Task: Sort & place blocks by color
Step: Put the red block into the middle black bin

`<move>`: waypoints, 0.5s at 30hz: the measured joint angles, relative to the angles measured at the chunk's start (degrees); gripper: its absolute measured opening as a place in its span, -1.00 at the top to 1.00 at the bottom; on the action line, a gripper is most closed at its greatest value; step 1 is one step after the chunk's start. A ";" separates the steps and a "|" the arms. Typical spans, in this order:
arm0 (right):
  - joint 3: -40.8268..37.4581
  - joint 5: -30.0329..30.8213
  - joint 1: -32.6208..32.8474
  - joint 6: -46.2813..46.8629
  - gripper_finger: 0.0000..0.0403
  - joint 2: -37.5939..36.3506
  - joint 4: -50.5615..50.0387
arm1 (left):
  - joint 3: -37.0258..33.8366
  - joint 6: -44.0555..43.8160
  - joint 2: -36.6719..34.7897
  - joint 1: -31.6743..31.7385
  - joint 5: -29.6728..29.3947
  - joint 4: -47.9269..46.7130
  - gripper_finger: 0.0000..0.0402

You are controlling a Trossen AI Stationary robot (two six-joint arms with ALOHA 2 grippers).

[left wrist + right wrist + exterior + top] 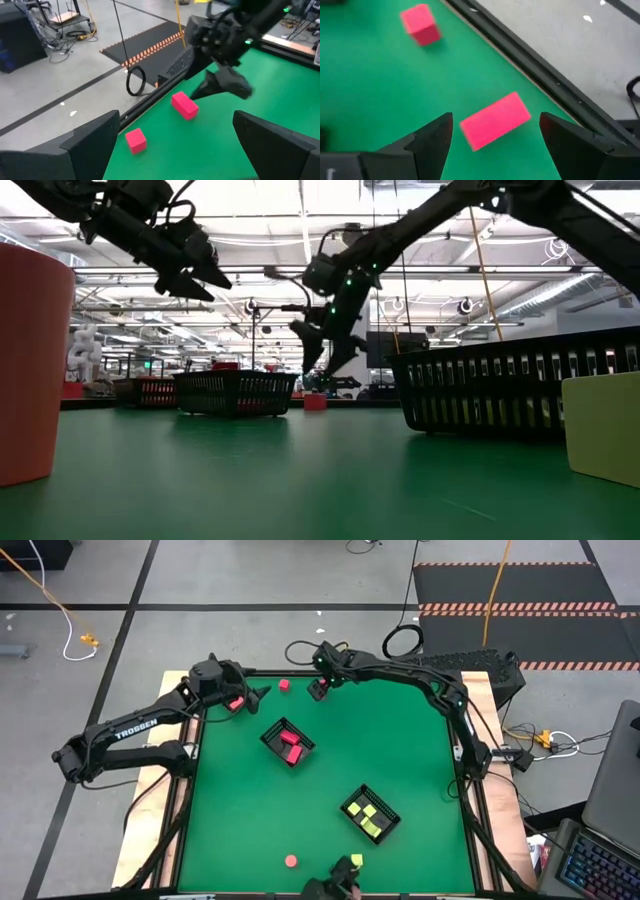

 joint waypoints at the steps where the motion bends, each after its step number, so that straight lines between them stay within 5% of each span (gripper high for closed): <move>1: 0.00 0.02 -0.24 0.65 -0.44 0.61 0.14 | 0.00 0.03 0.00 -0.02 0.01 -0.42 -0.94; 15: 0.04 4.06 0.25 2.59 -0.44 2.52 -1.50 | 0.00 0.61 0.00 0.00 -0.02 -0.59 -0.94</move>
